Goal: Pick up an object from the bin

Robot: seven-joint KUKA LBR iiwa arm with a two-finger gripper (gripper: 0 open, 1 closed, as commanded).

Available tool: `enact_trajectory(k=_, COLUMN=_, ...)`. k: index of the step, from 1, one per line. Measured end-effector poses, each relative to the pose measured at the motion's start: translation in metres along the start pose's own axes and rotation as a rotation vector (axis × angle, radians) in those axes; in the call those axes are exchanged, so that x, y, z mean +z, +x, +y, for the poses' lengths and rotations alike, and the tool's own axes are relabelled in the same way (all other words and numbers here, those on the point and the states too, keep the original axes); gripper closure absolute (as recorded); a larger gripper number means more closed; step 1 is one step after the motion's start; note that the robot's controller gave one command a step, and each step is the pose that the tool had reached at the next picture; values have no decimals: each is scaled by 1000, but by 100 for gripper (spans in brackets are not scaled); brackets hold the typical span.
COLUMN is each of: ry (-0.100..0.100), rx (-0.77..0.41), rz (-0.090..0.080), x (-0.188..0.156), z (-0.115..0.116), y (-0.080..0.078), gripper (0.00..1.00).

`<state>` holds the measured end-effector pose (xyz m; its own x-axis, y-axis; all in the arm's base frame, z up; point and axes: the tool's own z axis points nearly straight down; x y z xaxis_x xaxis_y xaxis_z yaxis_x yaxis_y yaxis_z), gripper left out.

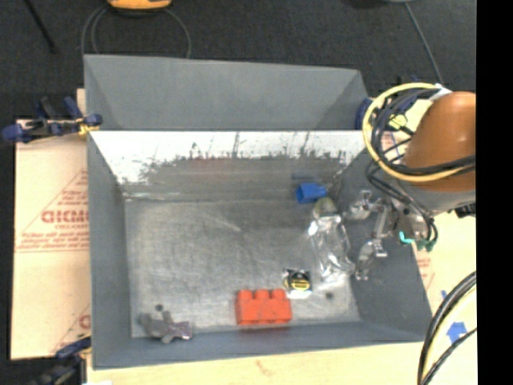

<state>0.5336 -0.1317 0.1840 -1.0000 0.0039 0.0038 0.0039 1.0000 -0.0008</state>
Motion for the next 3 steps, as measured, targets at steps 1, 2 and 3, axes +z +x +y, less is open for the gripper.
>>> enact_trajectory(k=1, ry=0, rx=-178, rz=-8, x=107, z=79, y=43, gripper=0)
enact_trajectory(k=2, ry=2, rx=-179, rz=-11, x=105, z=77, y=42, gripper=100)
enact_trajectory(k=3, ry=4, rx=-284, rz=-16, x=-57, z=68, y=27, gripper=100)
